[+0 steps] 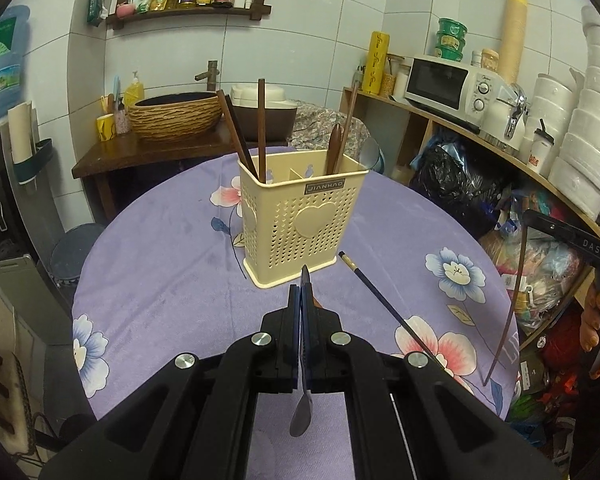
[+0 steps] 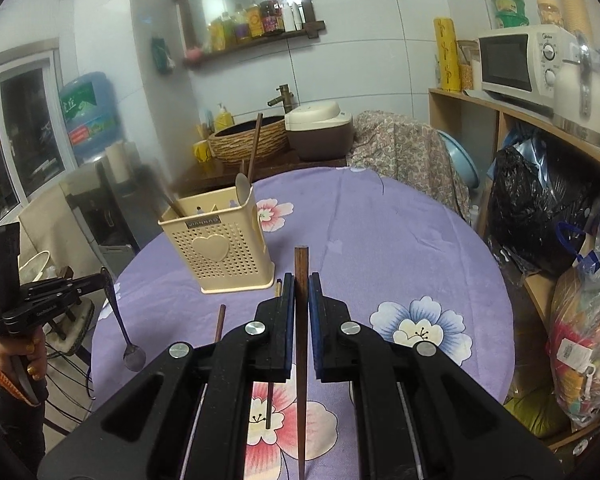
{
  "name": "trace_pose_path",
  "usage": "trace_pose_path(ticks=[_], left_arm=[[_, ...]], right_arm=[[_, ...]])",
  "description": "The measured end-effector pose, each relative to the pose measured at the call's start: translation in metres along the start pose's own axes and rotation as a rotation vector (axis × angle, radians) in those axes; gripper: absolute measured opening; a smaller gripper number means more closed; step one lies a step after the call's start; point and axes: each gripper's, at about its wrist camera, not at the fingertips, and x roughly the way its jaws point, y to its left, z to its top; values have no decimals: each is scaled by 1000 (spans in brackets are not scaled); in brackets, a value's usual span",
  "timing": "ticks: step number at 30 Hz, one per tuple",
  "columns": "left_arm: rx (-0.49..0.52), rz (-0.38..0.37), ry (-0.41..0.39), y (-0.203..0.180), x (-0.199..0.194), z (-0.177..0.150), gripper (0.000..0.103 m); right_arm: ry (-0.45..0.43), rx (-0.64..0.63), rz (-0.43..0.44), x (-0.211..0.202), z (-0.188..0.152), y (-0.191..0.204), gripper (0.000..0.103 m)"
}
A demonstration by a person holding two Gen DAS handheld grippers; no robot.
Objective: Organize utensils
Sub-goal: 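Lift the silver spoon with the left gripper while the right gripper lifts the brown chopstick toward the holder, then lower the spoon and chopstick into the beige holder and open both grippers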
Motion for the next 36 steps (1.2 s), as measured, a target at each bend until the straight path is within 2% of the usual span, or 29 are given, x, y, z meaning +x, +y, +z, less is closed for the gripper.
trace_pose_path(ticks=[5,7,10,13,16,21,24,26,28,36], left_arm=[[-7,-18,-48,3,-11,22,2],[-6,-34,-78,2,-16,40,2],[2,-50,-164,-4,-31,82,2],[6,-37,-229,-9,-39,118,2],[18,13,-305,-19,-41,158,2],[8,69,-319,-29,-13,186,2],[-11,98,-283,-30,17,185,2],[-12,119,-258,-31,36,173,2],[17,173,-251,-35,52,156,2],[56,211,-187,-31,84,115,2]], right_arm=[[-85,-13,16,-14,23,12,8],[-120,-28,35,-16,45,23,8],[-177,-51,82,-16,85,47,8],[-244,-79,109,-15,129,74,8],[-316,-80,114,-6,170,94,8],[-372,-83,85,25,211,114,8],[-349,-104,42,61,212,120,8],[-331,-114,25,78,203,119,8],[-296,-106,19,96,189,114,8],[-168,-106,26,140,142,97,8]])
